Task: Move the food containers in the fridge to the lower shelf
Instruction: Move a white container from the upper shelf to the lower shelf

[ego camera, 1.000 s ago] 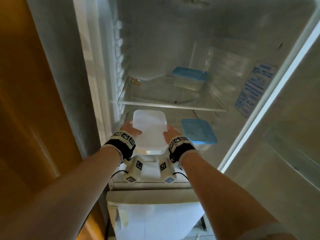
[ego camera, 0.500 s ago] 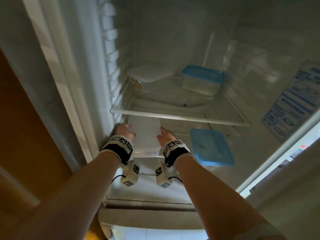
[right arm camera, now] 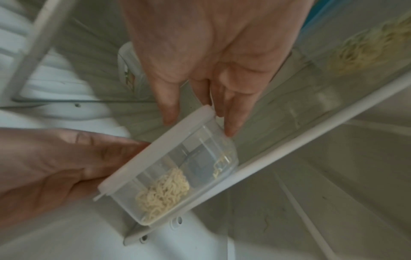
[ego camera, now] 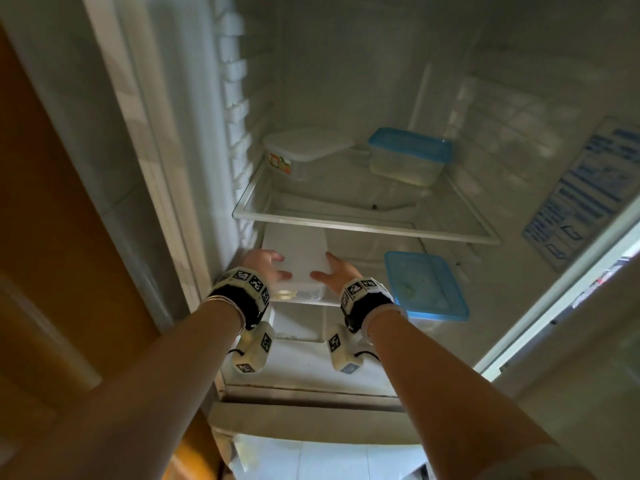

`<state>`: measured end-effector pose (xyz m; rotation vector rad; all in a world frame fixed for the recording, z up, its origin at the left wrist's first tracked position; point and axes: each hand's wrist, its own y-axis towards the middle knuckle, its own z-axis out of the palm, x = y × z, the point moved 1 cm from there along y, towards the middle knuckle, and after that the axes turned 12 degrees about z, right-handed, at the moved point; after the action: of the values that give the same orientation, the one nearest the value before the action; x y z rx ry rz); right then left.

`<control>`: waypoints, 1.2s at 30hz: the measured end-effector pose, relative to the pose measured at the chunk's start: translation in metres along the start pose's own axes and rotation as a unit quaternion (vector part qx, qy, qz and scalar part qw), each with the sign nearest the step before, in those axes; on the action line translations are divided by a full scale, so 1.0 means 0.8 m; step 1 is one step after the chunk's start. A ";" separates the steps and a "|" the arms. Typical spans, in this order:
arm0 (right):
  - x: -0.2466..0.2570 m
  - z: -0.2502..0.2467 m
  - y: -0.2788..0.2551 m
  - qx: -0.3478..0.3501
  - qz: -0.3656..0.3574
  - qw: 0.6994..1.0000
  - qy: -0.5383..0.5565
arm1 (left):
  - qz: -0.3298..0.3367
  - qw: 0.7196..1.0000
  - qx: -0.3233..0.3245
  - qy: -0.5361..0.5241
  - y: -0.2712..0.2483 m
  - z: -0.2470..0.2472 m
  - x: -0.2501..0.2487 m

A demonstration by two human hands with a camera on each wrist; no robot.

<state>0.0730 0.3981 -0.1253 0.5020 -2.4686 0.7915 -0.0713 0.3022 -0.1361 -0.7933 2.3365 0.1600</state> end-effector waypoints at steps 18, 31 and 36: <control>0.020 0.014 0.012 -0.019 0.002 0.999 -0.027 | 0.036 0.995 0.055 0.071 0.000 -0.013 -0.019; 0.019 0.011 0.000 -0.010 0.008 0.999 -0.032 | 0.029 0.996 0.059 0.058 -0.013 -0.017 -0.020; 0.024 0.006 -0.025 -0.045 0.008 0.995 -0.089 | 0.055 0.995 0.058 0.056 -0.029 -0.026 -0.029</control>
<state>0.0655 0.3765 -0.1095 0.5396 -2.6611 0.6625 -0.0551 0.2889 -0.1033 -0.6312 2.4726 0.0267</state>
